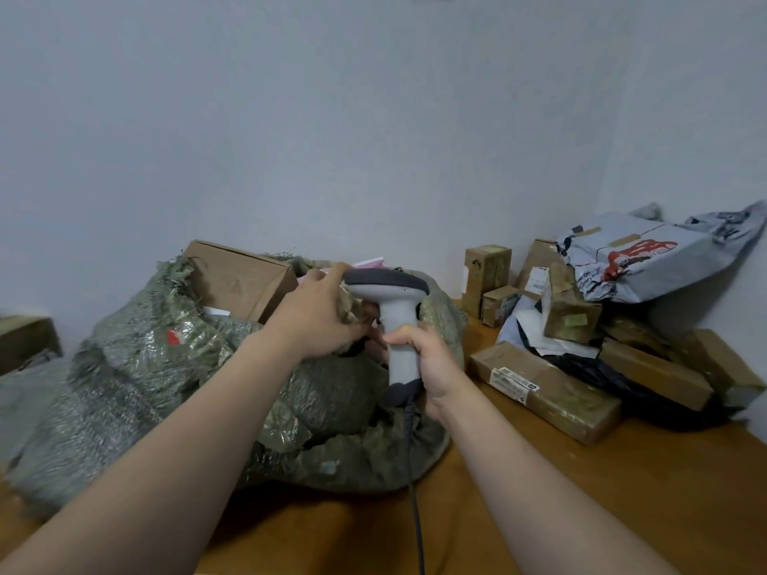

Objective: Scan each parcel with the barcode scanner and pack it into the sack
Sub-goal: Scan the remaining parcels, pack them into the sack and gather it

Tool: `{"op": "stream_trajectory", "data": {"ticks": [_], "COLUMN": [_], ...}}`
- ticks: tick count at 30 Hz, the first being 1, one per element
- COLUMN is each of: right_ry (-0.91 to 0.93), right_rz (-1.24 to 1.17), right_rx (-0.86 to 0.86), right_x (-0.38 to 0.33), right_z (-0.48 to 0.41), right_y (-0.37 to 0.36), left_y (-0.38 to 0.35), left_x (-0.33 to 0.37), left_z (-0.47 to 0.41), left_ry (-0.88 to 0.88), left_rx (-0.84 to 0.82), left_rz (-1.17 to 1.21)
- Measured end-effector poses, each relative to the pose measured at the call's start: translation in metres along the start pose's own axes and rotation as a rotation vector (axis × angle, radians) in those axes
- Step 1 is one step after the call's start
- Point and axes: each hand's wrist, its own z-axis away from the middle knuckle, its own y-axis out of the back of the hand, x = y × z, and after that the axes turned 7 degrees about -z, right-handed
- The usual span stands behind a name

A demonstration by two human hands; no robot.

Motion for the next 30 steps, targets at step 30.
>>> {"op": "stream_trajectory", "data": {"ticks": [30], "right_ry": [0.043], "right_rz": [-0.2], "right_rx": [0.062], "right_x": [0.043], "right_z": [-0.006], "right_y": [0.055], "left_y": [-0.043], "left_x": [-0.061], "left_z": [-0.027], "left_ry": [0.17], "left_rx": [-0.051], "left_rz": [-0.165]}}
